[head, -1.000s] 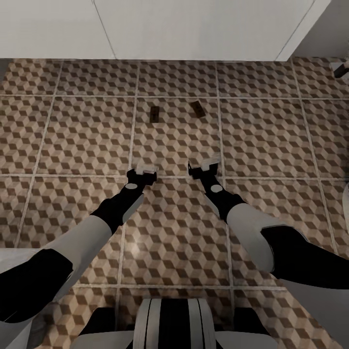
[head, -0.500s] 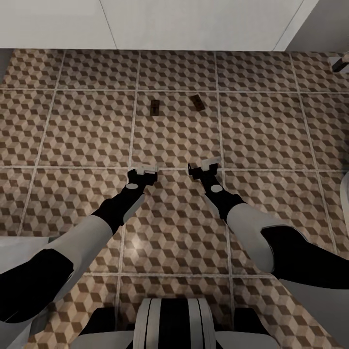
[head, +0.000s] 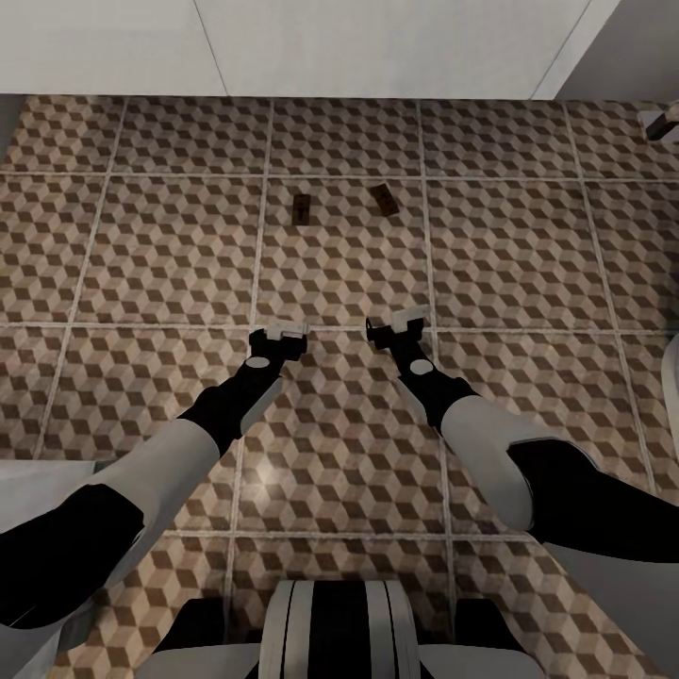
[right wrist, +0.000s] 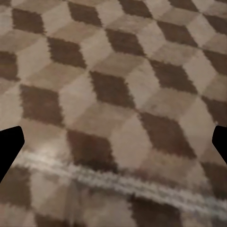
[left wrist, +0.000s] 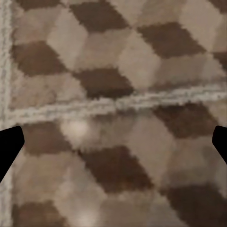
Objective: Take the four mousetraps from the cabinet in the bathroom and place them on the bathroom floor. Make sure all four end up on the same floor surface, and ensure that at least two of them are either under or directly next to the same bathroom sink.
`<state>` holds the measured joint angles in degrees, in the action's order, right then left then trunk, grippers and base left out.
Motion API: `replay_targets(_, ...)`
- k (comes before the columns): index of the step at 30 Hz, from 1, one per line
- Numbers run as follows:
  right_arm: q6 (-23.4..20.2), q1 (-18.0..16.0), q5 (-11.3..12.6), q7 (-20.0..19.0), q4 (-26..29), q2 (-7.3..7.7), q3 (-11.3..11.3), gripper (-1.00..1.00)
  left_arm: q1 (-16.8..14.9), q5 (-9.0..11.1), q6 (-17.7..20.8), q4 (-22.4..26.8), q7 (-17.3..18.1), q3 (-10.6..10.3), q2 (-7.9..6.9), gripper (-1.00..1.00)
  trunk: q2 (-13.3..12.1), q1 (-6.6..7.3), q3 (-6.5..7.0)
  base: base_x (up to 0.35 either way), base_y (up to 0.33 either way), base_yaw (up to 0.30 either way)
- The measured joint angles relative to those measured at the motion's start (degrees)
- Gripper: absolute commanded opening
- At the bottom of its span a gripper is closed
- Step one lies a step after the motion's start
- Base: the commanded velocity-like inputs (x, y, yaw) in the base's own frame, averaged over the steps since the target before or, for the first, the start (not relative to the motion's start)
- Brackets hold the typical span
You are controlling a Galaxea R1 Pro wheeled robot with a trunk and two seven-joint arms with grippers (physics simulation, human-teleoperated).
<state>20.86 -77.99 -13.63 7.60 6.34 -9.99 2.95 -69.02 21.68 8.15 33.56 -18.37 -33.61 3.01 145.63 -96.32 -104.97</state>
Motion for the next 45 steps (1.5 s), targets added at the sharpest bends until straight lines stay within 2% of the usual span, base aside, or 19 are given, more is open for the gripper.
replay_targets(9,0.0,0.06,0.0,0.0,-0.06,0.0,0.0,1.0,-0.01,0.0,0.08,-0.01,-0.07,0.0,0.18,1.0,0.0,0.0,0.0,0.0,0.0,0.0)
replay_targets(22,0.19,0.07,0.0,0.01,-1.09,0.0,0.02,1.0,-0.02,-0.01,0.09,-0.05,-0.1,0.0,0.29,1.0,-0.17,0.34,2.88,0.0,0.0,0.0)
replay_targets(32,2.19,0.25,0.02,-0.01,-2.02,0.0,-0.01,1.0,0.03,-0.02,0.03,-0.14,0.17,0.0,0.3,1.0,-0.3,0.6,5.09,0.0,0.0,0.0)
replay_targets(45,2.86,2.12,0.06,-0.02,-2.16,0.0,0.02,1.0,0.78,-0.02,-0.44,-2.35,0.5,0.0,0.39,1.0,-0.48,0.93,7.97,0.0,0.0,0.0)
